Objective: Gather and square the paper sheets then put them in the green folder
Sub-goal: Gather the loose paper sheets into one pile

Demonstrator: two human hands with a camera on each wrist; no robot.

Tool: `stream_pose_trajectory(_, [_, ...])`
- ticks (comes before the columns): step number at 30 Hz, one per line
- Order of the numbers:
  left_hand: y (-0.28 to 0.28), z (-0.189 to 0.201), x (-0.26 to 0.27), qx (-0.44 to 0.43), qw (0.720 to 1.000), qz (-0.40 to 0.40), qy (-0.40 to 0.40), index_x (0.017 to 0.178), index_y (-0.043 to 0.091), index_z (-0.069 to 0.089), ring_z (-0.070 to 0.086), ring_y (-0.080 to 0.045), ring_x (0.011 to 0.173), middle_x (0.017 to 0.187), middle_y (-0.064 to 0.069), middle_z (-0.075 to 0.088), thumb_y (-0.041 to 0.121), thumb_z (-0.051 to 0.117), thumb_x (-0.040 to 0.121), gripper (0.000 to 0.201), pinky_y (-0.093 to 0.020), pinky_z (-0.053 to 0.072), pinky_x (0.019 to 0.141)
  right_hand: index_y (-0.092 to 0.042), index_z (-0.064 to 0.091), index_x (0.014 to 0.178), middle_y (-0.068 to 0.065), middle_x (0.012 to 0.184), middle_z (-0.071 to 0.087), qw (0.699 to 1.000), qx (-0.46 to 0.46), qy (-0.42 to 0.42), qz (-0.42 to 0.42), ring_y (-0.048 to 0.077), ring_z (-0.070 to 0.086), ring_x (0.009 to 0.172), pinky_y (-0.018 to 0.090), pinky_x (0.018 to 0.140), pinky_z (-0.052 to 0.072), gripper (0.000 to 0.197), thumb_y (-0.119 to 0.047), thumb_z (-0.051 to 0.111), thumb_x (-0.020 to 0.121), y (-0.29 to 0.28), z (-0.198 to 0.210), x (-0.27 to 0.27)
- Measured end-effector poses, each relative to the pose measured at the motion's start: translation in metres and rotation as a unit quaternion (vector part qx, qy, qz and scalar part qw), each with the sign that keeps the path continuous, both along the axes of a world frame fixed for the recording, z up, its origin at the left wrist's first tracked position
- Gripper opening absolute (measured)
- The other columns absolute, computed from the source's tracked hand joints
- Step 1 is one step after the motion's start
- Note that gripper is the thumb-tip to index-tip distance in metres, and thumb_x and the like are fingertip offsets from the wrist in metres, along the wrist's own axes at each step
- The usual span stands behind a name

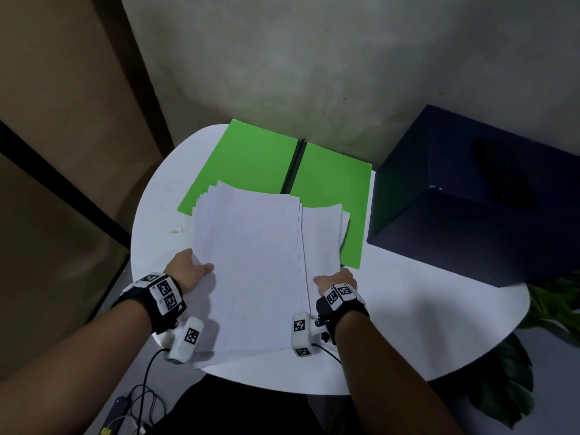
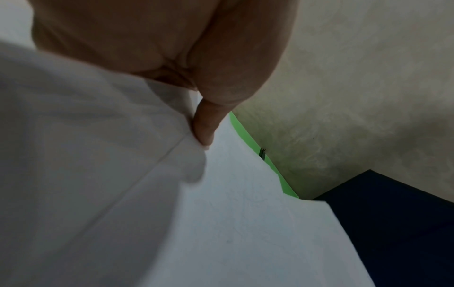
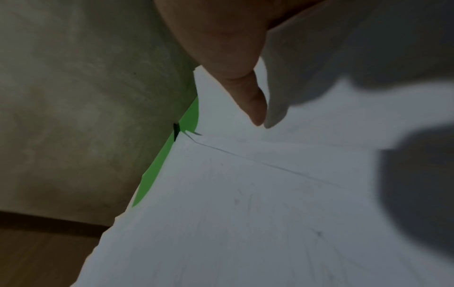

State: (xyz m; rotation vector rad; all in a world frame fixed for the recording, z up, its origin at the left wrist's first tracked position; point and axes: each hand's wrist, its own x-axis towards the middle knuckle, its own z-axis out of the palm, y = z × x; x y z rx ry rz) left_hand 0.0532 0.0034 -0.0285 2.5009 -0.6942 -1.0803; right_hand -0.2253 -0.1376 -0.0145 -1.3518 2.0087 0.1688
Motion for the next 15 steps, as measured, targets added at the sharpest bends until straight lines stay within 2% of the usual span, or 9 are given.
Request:
stream_pose_trajectory(2, [0.002, -0.001, 0.002, -0.001, 1.000, 0.004, 0.003, 0.124, -0.006, 0.049, 0.050, -0.039, 0.121, 0.130, -0.023, 0.054, 0.034, 0.068, 0.089, 0.057, -0.043, 0.039, 0.100, -0.008, 0.045, 0.134, 0.009, 0.134, 0.056, 0.997, -0.011, -0.057, -0.041, 0.029, 0.057, 0.119, 0.034, 0.101, 0.046, 0.061, -0.021, 0.070, 0.079, -0.002, 0.006, 0.003])
stream_pose_trajectory(4, [0.004, -0.004, 0.005, -0.003, 1.000, 0.008, 0.007, 0.122, -0.006, 0.050, 0.051, -0.039, 0.119, 0.128, -0.024, 0.056, 0.034, 0.069, 0.088, 0.056, -0.044, 0.041, 0.100, -0.007, 0.044, 0.137, 0.011, 0.134, 0.057, 0.994, -0.018, -0.081, -0.069, 0.030, 0.060, 0.116, 0.032, 0.096, 0.047, 0.066, -0.021, 0.073, 0.079, -0.005, 0.018, -0.001])
stream_pose_trajectory(7, [0.005, -0.002, 0.009, -0.002, 1.000, 0.014, 0.021, 0.127, -0.006, 0.049, 0.050, -0.040, 0.122, 0.131, -0.023, 0.054, 0.036, 0.068, 0.088, 0.060, -0.045, 0.040, 0.103, -0.014, 0.060, 0.123, 0.006, 0.122, 0.066, 0.985, -0.120, -0.096, -0.075, 0.028, 0.064, 0.108, 0.030, 0.092, 0.048, 0.047, -0.022, 0.074, 0.080, -0.019, 0.047, -0.019])
stream_pose_trajectory(9, [0.006, 0.000, 0.010, -0.010, 0.999, 0.018, 0.032, 0.126, -0.004, 0.049, 0.050, -0.038, 0.121, 0.132, -0.021, 0.054, 0.036, 0.068, 0.088, 0.058, -0.045, 0.040, 0.104, -0.014, 0.066, 0.108, 0.008, 0.107, 0.070, 0.962, -0.236, -0.113, -0.075, 0.028, 0.067, 0.100, 0.030, 0.087, 0.049, 0.028, -0.017, 0.074, 0.081, -0.033, 0.082, -0.032])
stream_pose_trajectory(12, [0.008, -0.003, 0.013, -0.029, 0.998, 0.033, 0.047, 0.135, 0.001, 0.046, 0.047, -0.035, 0.128, 0.141, -0.017, 0.050, 0.040, 0.071, 0.084, 0.069, -0.046, 0.038, 0.109, -0.016, 0.069, 0.096, 0.006, 0.092, 0.073, 0.911, -0.369, -0.171, -0.064, 0.025, 0.069, 0.085, 0.033, 0.082, 0.056, 0.019, -0.019, 0.075, 0.078, -0.049, 0.144, -0.047])
stream_pose_trajectory(13, [0.007, -0.002, 0.011, -0.039, 0.998, 0.034, 0.044, 0.136, 0.003, 0.047, 0.048, -0.035, 0.128, 0.141, -0.016, 0.052, 0.042, 0.073, 0.080, 0.072, -0.047, 0.038, 0.109, -0.017, 0.069, 0.094, 0.002, 0.089, 0.074, 0.897, -0.381, -0.214, -0.066, 0.020, 0.070, 0.082, 0.031, 0.079, 0.057, 0.017, -0.019, 0.075, 0.078, -0.051, 0.159, -0.051])
stream_pose_trajectory(15, [0.004, -0.003, 0.006, -0.062, 0.998, 0.016, 0.019, 0.124, 0.004, 0.054, 0.054, -0.036, 0.119, 0.129, -0.016, 0.060, 0.033, 0.075, 0.081, 0.056, -0.044, 0.042, 0.102, -0.019, 0.069, 0.092, -0.006, 0.085, 0.072, 0.880, -0.375, -0.287, -0.061, 0.009, 0.069, 0.076, 0.024, 0.073, 0.055, 0.012, -0.018, 0.075, 0.082, -0.052, 0.173, -0.055])
